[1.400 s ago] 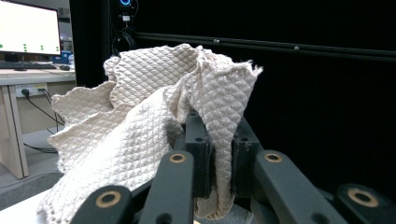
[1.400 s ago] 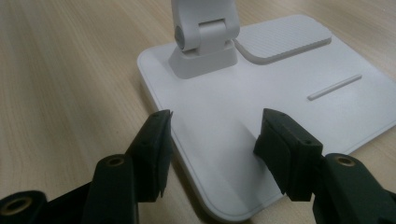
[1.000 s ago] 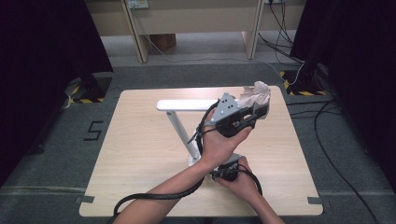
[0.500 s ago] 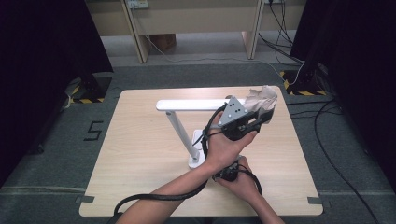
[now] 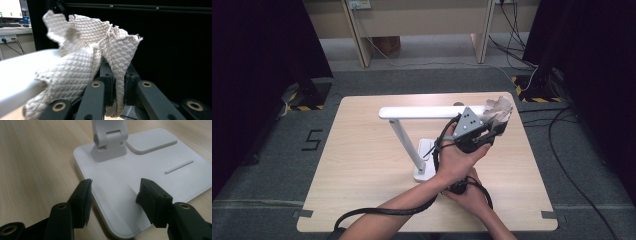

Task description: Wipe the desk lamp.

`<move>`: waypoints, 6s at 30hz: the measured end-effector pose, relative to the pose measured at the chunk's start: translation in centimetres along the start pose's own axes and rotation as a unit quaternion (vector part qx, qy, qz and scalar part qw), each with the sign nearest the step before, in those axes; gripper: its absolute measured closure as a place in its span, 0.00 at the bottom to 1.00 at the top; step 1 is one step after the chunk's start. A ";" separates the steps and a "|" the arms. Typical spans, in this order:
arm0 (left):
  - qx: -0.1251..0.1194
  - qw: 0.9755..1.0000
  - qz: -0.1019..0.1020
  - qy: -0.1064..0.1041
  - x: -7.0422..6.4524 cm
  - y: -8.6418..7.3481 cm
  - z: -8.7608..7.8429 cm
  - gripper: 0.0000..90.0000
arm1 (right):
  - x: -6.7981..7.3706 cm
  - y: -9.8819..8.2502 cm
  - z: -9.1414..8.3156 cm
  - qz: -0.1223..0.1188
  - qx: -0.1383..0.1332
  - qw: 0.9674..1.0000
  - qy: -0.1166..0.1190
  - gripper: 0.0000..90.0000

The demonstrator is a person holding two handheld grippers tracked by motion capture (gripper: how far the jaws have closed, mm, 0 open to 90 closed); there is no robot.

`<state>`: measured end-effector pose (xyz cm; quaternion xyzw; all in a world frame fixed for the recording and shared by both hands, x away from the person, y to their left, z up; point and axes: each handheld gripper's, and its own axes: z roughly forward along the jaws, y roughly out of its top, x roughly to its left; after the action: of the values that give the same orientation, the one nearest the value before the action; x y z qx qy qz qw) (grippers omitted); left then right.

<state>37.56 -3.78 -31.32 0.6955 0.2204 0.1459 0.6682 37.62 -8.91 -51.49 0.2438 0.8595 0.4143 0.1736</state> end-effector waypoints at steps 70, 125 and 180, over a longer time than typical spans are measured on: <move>-0.012 0.995 -0.007 0.099 1.8 -2.3 -3.2 0.91 | 0.1 0.0 0.0 -0.005 0.001 1.000 -0.001 0.50; -0.061 0.990 -0.047 0.120 2.5 -2.4 -7.5 0.91 | 0.2 0.0 0.0 -0.004 0.002 1.000 -0.004 0.50; -0.077 0.981 -0.055 0.170 4.8 -3.1 -12.3 0.91 | 0.2 0.0 0.0 -0.008 0.003 1.000 -0.006 0.50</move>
<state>35.26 9.31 -34.04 0.5940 0.3570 0.2416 0.6792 37.46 -8.76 -51.53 0.2398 0.8618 0.4084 0.1817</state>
